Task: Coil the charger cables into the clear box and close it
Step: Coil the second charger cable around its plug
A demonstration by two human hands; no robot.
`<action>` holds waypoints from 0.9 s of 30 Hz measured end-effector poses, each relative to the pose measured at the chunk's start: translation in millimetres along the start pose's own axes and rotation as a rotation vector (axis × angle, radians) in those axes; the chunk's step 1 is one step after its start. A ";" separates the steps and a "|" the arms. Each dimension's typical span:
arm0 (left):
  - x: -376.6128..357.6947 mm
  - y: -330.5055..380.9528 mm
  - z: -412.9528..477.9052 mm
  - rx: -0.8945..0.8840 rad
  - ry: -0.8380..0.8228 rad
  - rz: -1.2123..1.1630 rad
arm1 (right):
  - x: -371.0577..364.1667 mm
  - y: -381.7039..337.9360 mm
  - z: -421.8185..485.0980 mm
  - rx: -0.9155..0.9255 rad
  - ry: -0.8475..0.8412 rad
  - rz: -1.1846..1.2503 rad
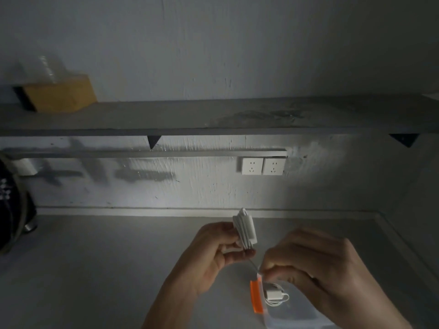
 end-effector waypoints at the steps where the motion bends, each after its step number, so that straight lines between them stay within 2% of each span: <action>1: 0.6 -5.7 -0.2 0.033 -0.020 -0.044 | 1.0 -1.0 0.7 0.011 -0.011 -0.001; 4: 7.2 -16.0 3.1 0.132 -0.018 -0.135 | -1.6 -3.2 -1.1 0.032 -0.061 0.023; 6: 10.5 -17.1 6.6 0.133 0.011 -0.116 | -5.4 1.1 -4.8 0.025 -0.070 0.008; 10: 3.0 -16.9 1.1 0.035 0.037 0.153 | -7.0 22.6 5.1 -0.066 0.056 0.084; 13: -8.9 -14.6 -11.1 -0.069 -0.020 0.316 | -10.7 61.5 22.8 -0.207 0.187 0.157; 16: -9.9 0.9 -21.1 -0.239 -0.042 0.442 | -43.0 104.2 14.1 -0.456 0.178 0.520; 19: -2.8 3.3 -18.8 -0.241 0.004 0.391 | -100.7 110.9 -19.3 -0.620 0.159 0.732; 21: 4.0 -2.1 -12.5 -0.198 0.051 0.257 | -132.6 101.4 -46.0 -0.740 0.176 0.709; 23: 18.8 -3.9 -5.0 -0.204 0.173 0.193 | -150.4 86.3 -69.5 -0.795 0.183 0.595; 27: 45.2 -16.3 7.4 -0.137 0.382 0.197 | -151.4 47.8 -78.9 -0.684 -0.042 0.366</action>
Point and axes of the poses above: each hand's wrist, its own z-axis towards the middle knuckle, its own x-axis out of the back of the hand, y = z × x, the point moved 6 cm from there along z, towards the middle knuckle, and after that the axes turned 1 degree about -z, right-handed, at the moved point
